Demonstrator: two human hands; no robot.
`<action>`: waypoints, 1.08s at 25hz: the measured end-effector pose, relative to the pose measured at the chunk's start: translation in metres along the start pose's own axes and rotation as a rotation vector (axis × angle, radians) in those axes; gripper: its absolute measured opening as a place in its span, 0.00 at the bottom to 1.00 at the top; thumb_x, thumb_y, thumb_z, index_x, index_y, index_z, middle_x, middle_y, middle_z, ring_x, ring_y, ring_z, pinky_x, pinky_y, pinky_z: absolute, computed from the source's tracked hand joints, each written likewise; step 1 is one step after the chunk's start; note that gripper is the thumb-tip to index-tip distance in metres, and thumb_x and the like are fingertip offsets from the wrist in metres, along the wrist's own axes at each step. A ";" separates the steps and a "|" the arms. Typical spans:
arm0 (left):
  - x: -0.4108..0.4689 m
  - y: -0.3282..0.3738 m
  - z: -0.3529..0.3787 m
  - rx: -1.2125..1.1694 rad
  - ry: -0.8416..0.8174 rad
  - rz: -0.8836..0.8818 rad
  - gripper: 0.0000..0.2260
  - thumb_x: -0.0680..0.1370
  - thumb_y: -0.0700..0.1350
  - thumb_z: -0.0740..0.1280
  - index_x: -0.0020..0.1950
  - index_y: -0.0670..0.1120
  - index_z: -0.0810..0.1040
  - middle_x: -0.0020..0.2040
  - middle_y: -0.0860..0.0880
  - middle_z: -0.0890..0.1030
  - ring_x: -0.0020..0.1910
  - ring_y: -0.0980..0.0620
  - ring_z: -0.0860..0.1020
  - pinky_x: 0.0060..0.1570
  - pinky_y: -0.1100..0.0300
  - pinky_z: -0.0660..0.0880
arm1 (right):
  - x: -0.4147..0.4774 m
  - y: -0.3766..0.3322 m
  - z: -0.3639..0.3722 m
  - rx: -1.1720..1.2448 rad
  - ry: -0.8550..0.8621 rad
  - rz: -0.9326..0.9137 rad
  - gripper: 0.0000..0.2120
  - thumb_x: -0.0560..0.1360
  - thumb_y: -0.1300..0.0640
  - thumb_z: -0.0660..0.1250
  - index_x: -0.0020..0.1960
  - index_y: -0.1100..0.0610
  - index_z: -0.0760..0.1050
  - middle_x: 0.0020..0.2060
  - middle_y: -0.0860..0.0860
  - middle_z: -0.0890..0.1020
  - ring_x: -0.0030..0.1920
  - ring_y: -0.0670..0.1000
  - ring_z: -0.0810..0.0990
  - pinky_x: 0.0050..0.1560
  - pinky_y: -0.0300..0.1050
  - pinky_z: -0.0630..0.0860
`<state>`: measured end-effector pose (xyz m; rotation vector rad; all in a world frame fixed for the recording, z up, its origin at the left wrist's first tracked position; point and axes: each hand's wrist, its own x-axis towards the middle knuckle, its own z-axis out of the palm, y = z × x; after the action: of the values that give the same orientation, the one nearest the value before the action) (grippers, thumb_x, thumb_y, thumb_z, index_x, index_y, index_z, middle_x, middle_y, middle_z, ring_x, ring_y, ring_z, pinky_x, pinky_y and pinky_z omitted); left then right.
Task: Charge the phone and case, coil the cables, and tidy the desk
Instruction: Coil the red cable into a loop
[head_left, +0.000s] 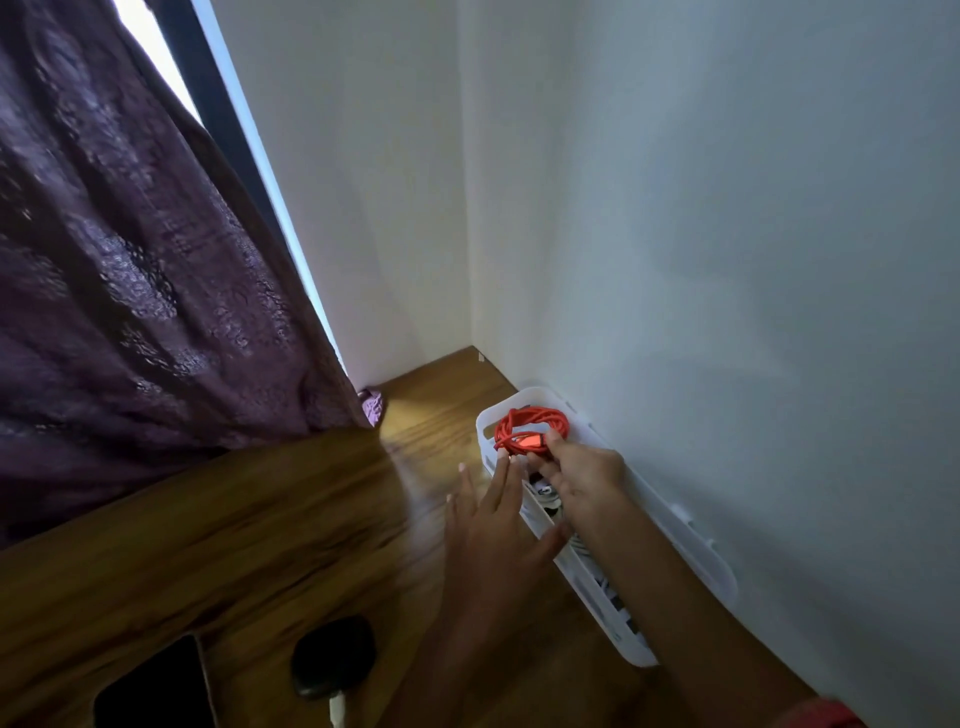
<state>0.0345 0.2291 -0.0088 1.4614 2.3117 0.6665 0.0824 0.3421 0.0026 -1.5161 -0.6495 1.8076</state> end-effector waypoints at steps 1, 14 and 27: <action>0.001 -0.001 0.001 0.007 -0.005 -0.002 0.55 0.53 0.79 0.29 0.75 0.54 0.44 0.69 0.61 0.39 0.70 0.52 0.32 0.72 0.46 0.42 | 0.001 0.001 0.001 -0.008 -0.008 0.000 0.11 0.76 0.59 0.66 0.41 0.65 0.70 0.42 0.61 0.80 0.37 0.53 0.82 0.43 0.49 0.79; 0.003 -0.004 0.006 -0.012 -0.064 -0.015 0.42 0.69 0.74 0.48 0.75 0.52 0.42 0.76 0.56 0.42 0.74 0.49 0.36 0.73 0.47 0.45 | -0.011 0.005 -0.006 -0.550 0.089 -0.274 0.12 0.71 0.56 0.72 0.45 0.66 0.80 0.34 0.55 0.83 0.29 0.48 0.81 0.30 0.37 0.76; -0.061 -0.001 -0.043 -0.019 0.008 -0.035 0.33 0.78 0.58 0.58 0.75 0.43 0.50 0.77 0.46 0.49 0.76 0.46 0.48 0.71 0.56 0.42 | -0.096 0.013 -0.018 -0.542 0.012 -0.632 0.05 0.76 0.63 0.64 0.51 0.58 0.77 0.43 0.53 0.82 0.33 0.45 0.81 0.28 0.33 0.77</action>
<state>0.0375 0.1636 0.0283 1.4088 2.3253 0.6838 0.1066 0.2593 0.0507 -1.4092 -1.5061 1.1835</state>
